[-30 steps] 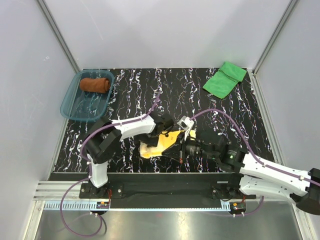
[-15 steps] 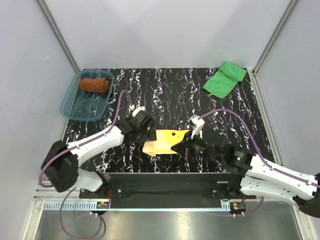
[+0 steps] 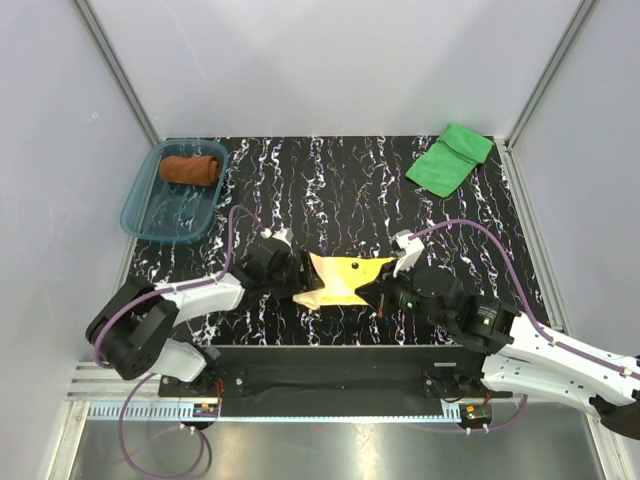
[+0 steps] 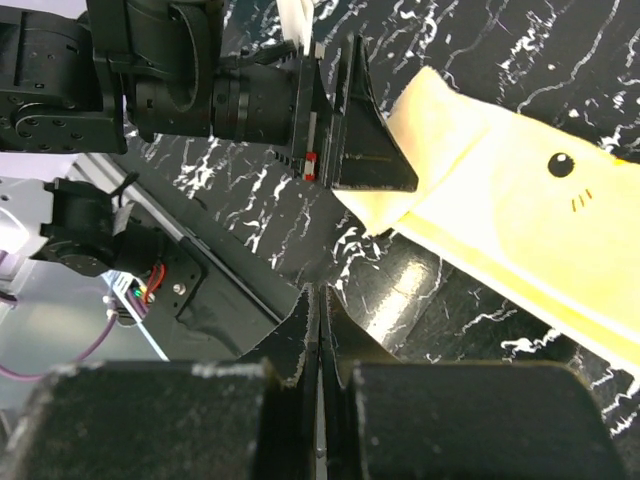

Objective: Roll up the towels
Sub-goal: Roll the towel

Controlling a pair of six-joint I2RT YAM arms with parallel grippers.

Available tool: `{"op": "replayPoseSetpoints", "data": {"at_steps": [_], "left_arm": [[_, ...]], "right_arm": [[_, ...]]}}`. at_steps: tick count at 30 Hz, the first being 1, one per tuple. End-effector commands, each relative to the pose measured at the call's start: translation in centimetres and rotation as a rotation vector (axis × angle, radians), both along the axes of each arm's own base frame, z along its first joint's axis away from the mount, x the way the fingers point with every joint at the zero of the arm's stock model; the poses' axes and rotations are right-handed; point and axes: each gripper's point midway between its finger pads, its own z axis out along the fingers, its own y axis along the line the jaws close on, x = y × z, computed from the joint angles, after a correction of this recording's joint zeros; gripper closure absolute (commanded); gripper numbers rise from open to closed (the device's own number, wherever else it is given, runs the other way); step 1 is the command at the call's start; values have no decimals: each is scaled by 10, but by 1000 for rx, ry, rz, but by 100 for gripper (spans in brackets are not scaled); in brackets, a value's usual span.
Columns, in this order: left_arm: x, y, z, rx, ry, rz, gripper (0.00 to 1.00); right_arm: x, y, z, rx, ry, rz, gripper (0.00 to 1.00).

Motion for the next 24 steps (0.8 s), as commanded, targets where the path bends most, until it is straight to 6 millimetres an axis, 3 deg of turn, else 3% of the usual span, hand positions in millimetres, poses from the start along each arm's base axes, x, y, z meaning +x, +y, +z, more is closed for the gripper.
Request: {"op": "replayPoseSetpoints", "data": {"at_steps": [1, 3, 4, 6, 7, 8, 9, 11, 14, 18, 21, 24], "left_arm": [[-10, -2, -21, -16, 64, -10, 23], [-11, 0, -27, 2, 81, -4, 37], [-11, 3, -30, 20, 87, 3, 56], [-4, 7, -29, 64, 69, 24, 68], [-11, 17, -35, 126, 102, 14, 76], [1, 21, -28, 172, 72, 37, 82], [-7, 34, -31, 248, 113, 35, 84], [2, 54, -24, 381, 83, 43, 86], [12, 80, 0, 579, 84, 51, 91], [28, 90, 38, 676, 54, 58, 90], [35, 105, 48, 796, 58, 85, 90], [47, 107, 54, 893, 33, 112, 91]], "right_arm": [[5, -6, 0, -3, -5, -45, 100], [5, -7, 0, -5, -5, -48, 100], [5, -9, -2, -11, -4, -53, 100], [4, -9, -5, -17, -1, -51, 100], [4, -10, -5, -16, 0, -50, 100], [3, -10, -6, -17, 4, -51, 100], [3, -10, -10, -21, 8, -52, 100], [4, -12, -12, -24, 17, -63, 100], [10, -19, -22, -61, 35, -126, 100], [19, -26, -48, -120, 78, -214, 100], [26, -22, -71, -165, 122, -266, 100], [38, -20, -108, -253, 197, -328, 100]]}}
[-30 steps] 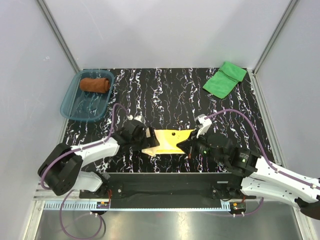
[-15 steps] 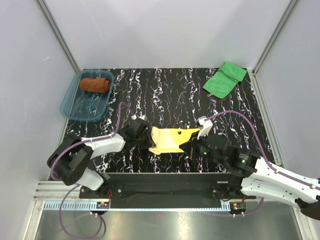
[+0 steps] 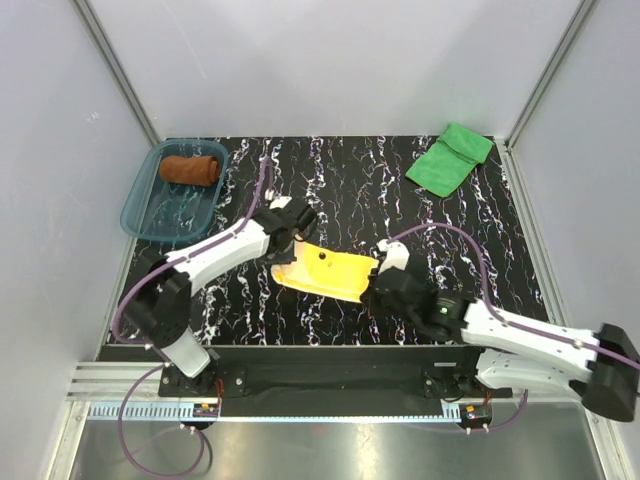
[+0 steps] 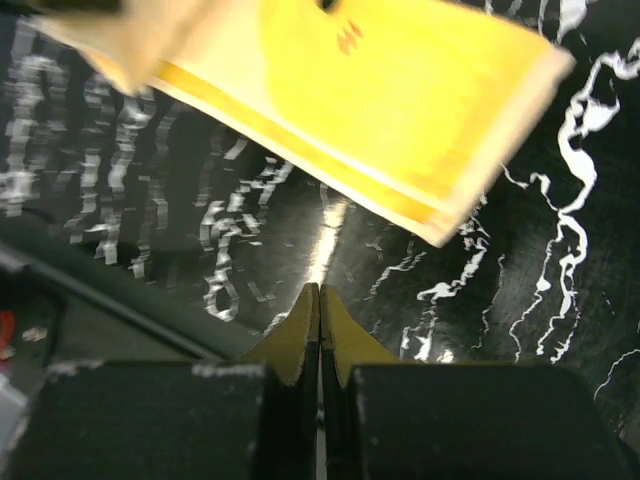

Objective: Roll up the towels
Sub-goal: Roll the towel

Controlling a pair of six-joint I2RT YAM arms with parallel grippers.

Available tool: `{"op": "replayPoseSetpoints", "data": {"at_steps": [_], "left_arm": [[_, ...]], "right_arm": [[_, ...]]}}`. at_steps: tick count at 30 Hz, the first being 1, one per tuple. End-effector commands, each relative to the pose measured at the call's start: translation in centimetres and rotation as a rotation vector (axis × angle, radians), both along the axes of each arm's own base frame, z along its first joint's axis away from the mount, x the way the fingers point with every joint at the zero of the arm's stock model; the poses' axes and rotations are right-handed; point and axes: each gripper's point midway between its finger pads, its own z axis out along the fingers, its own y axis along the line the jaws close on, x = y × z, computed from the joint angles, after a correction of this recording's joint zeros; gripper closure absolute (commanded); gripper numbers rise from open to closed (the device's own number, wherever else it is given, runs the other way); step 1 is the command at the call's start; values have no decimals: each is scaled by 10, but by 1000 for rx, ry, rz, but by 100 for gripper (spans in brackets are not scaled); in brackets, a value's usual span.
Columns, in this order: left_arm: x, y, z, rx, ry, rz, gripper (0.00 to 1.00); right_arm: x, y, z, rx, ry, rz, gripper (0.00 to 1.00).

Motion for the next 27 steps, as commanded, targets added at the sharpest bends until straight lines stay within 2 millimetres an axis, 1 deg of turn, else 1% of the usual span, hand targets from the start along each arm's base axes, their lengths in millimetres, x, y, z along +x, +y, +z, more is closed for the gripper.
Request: {"op": "replayPoseSetpoints", "data": {"at_steps": [1, 2, 3, 4, 5, 6, 7, 8, 9, 10, 13, 14, 15, 17, 18, 20, 22, 23, 24, 25, 26, 27], "left_arm": [[5, 27, 10, 232, -7, 13, 92], [10, 31, 5, 303, -15, 20, 93], [7, 29, 4, 346, -20, 15, 93], [9, 28, 2, 386, -24, 17, 93], [17, 27, 1, 445, -47, 27, 94], [14, 25, -3, 481, -44, 24, 96], [15, 23, -5, 505, -46, 20, 96], [20, 20, -3, 522, -73, 27, 96], [16, 16, -7, 552, -73, 26, 96], [16, 13, -7, 559, -88, 22, 95], [12, 1, -6, 535, -129, 28, 94], [11, -3, -7, 520, -134, 29, 90], [9, -11, -7, 494, -155, 38, 89], [8, -19, -7, 480, -178, 41, 89], [4, -27, -7, 470, -194, 33, 88], [4, -37, -9, 474, -217, 21, 87], [0, -43, -18, 483, -216, 15, 84], [-2, -44, -23, 478, -201, 12, 80], [-1, -48, -28, 462, -199, 8, 72], [-1, -51, -33, 449, -192, 4, 71], [-6, -50, -40, 441, -167, -6, 71], [-5, -54, -43, 421, -168, -13, 69]], "right_arm": [[20, 3, -26, -8, 66, -104, 100], [21, 6, -28, 3, 77, -98, 100], [21, 9, -30, 15, 80, -90, 100], [22, 15, -25, 50, 71, -80, 100], [22, 16, -24, 60, 65, -75, 100], [23, 17, -18, 79, 52, -71, 100], [23, 15, -16, 82, 46, -75, 100], [24, 14, -14, 76, 37, -72, 100], [24, 12, -10, 83, 29, -73, 100], [23, 7, -12, 61, 31, -82, 100], [21, -4, -6, 64, 10, -94, 100], [19, -6, -6, 69, 9, -99, 100], [17, -10, -2, 89, -1, -101, 100], [16, -15, 0, 110, -12, -109, 100], [13, -19, 1, 120, -15, -112, 100], [12, -25, 2, 124, -19, -126, 100], [9, -32, 4, 120, -21, -136, 100], [8, -35, 6, 123, -25, -137, 100], [6, -39, 9, 127, -30, -144, 100], [5, -41, 12, 132, -35, -143, 100], [4, -43, 14, 138, -39, -144, 100], [3, -49, 18, 146, -48, -152, 100]]}}
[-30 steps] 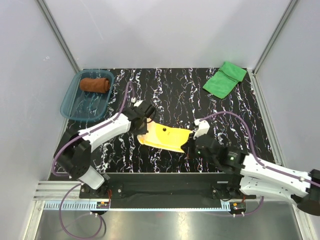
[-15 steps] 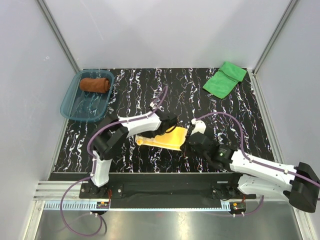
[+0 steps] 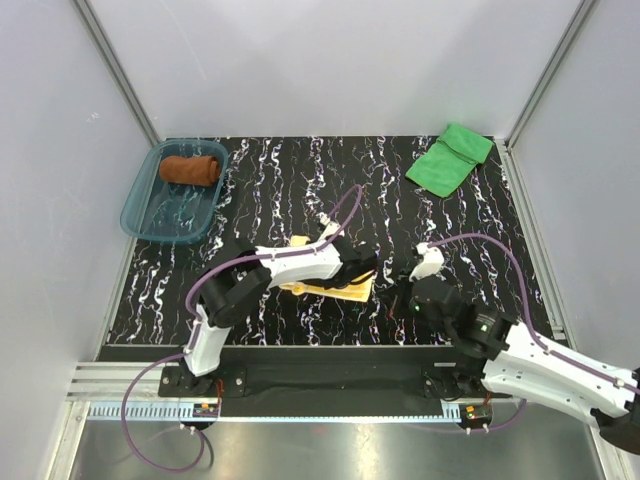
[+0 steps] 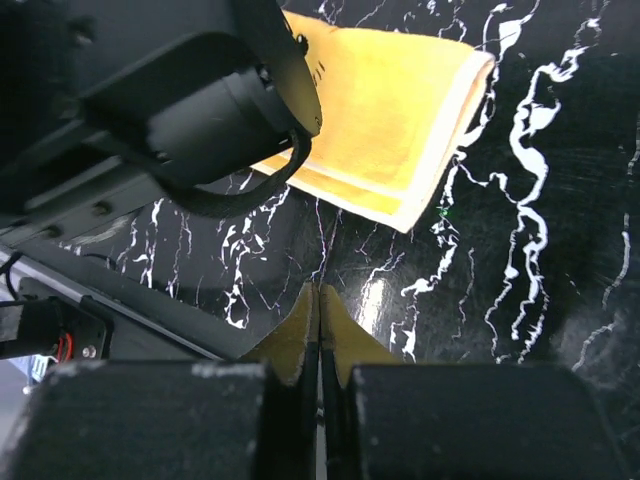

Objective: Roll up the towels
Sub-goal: Roll the towel

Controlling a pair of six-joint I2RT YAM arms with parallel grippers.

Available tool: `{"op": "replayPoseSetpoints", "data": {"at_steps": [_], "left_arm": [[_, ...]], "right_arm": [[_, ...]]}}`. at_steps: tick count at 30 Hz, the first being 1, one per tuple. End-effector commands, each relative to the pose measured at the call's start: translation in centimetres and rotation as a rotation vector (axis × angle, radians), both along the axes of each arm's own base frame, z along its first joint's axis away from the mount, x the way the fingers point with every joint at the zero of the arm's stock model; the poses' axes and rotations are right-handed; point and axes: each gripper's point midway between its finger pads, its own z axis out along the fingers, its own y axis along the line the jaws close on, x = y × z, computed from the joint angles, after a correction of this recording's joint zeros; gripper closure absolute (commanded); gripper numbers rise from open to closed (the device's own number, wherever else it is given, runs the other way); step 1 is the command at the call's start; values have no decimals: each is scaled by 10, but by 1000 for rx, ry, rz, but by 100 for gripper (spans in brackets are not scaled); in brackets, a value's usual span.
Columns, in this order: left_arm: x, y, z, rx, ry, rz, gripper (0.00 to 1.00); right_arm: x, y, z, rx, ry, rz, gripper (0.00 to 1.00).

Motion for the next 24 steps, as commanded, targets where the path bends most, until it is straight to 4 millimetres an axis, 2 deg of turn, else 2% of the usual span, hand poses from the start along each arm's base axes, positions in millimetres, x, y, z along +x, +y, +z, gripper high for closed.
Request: {"op": "replayPoseSetpoints", "data": {"at_steps": [1, 4, 5, 8, 11, 15, 16, 17, 18, 19, 20, 22, 23, 24], "left_arm": [[7, -7, -11, -50, -26, 16, 68], [5, -4, -14, -25, -10, 9, 58], [4, -3, -14, -22, -6, 4, 42], [0, -7, -10, -56, -6, -23, 17], [-3, -8, 10, -78, -22, -41, 6], [-3, -20, 53, -215, -58, -84, 2], [-4, -21, 75, -286, -89, -99, 1], [-4, -31, 84, -370, -90, -120, 1], [-3, -30, 92, -401, -89, -145, 1], [-9, -32, 110, -491, -97, -178, 1], [-6, -37, 118, -551, -117, -196, 1], [-1, -28, 127, -621, -123, -195, 1], [-5, -21, 125, -662, -112, -192, 1], [4, -7, 121, -654, -119, -160, 2]], "right_arm": [[1, -19, 9, 6, -24, -64, 100], [-1, -30, 14, 4, -37, -82, 100], [-2, -32, 15, 3, -35, -86, 100], [-4, -36, 14, 0, -32, -91, 100], [-5, -36, 18, 16, -30, -91, 100], [-5, -34, 22, 18, -34, -85, 100], [-4, -34, 22, 14, -36, -86, 100], [-4, -34, 25, 14, -39, -85, 100], [-3, -34, 24, 5, -36, -88, 100], [-3, -34, 26, 7, -37, -87, 100], [-3, -34, 26, 7, -36, -87, 100], [-3, -34, 27, 8, -37, -87, 100], [-3, -33, 27, 6, -37, -88, 100], [-2, -33, 27, 8, -35, -90, 100]]}}
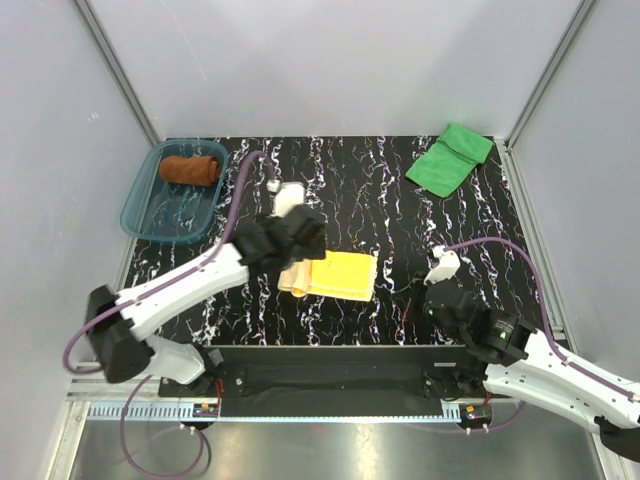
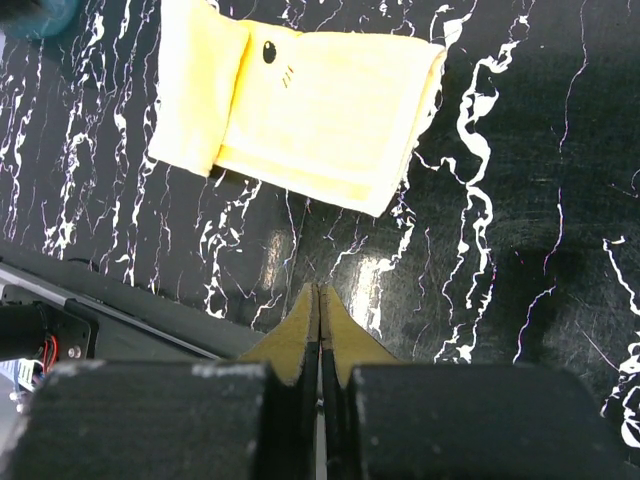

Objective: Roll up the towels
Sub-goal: Roll the towel

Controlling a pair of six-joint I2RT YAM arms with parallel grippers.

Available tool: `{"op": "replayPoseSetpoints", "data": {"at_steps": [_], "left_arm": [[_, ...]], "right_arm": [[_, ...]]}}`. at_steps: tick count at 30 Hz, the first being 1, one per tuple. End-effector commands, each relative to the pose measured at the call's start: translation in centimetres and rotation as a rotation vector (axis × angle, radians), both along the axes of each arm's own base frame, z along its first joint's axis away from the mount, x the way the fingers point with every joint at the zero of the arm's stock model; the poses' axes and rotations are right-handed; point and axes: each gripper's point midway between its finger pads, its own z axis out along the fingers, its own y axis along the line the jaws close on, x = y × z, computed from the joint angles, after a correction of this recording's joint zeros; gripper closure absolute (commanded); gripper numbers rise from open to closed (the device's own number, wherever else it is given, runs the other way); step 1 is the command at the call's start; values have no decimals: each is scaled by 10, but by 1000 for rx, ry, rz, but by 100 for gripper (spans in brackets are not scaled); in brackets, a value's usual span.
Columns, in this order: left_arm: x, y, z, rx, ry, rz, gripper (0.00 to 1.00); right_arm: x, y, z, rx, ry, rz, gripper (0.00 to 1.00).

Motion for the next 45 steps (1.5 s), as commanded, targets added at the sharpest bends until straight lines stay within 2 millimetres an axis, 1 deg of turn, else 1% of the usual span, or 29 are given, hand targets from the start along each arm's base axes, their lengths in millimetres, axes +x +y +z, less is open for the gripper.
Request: {"op": "replayPoseSetpoints", "data": {"at_steps": [1, 2, 3, 4, 5, 8, 10, 13, 16, 18, 19, 20, 22, 25, 27, 30, 35, 38, 40, 41, 42, 43, 45], "left_arm": [[8, 16, -15, -63, 44, -28, 3], [6, 21, -32, -75, 87, -33, 3], [13, 35, -41, -87, 106, -1, 4], [13, 38, -49, -104, 119, 0, 5], [14, 42, -63, -135, 141, 0, 5], [19, 49, -78, -142, 154, 10, 5], [20, 56, -97, -110, 190, 29, 6], [26, 53, -111, -94, 220, 37, 7], [29, 41, -115, -129, 229, 16, 8], [30, 36, -122, -136, 247, 6, 8], [30, 33, -124, -140, 260, 1, 8], [30, 29, -131, -142, 275, -8, 7], [28, 23, -135, -168, 290, -14, 5], [27, 14, -133, -194, 270, -26, 3], [28, 5, -127, -220, 252, -47, 2], [29, -6, -126, -224, 261, -74, 1], [22, -26, -143, -237, 317, -111, 1], [17, -36, -151, -271, 341, -117, 5], [17, -39, -155, -269, 345, -116, 10], [16, -39, -159, -261, 352, -115, 15], [15, -39, -160, -260, 356, -115, 21], [16, -40, -161, -260, 355, -114, 36], [15, -41, -159, -262, 354, -117, 53]], "right_arm": [[8, 0, 20, 35, -32, -39, 100], [7, 0, 20, 36, -32, -38, 100], [8, 0, 19, 33, -28, -38, 100], [7, 1, 19, 36, -27, -35, 100], [7, 1, 18, 31, -26, -35, 100], [7, 1, 16, 24, -19, -36, 100], [7, 1, 15, 19, -13, -35, 100], [8, 1, 13, 15, -11, -38, 100], [7, 2, 8, 6, -3, -38, 100], [8, 2, 7, 2, 0, -39, 100], [8, 2, 5, -1, 3, -40, 100], [8, 2, 5, -3, 1, -41, 100], [8, 3, 4, -6, 1, -36, 100], [8, 3, 1, -13, 8, -34, 100], [8, 4, 1, -14, 8, -33, 100], [8, 3, -2, -19, 9, -34, 100], [9, 4, -2, -23, 8, -31, 100], [8, 2, -2, -25, 6, -32, 100], [8, 1, -2, -26, 5, -36, 100], [8, 1, -1, -20, 2, -35, 100], [8, 1, -1, -17, 1, -37, 100], [8, 1, -1, -19, 1, -35, 100], [8, 0, -1, -19, 0, -40, 100]]}}
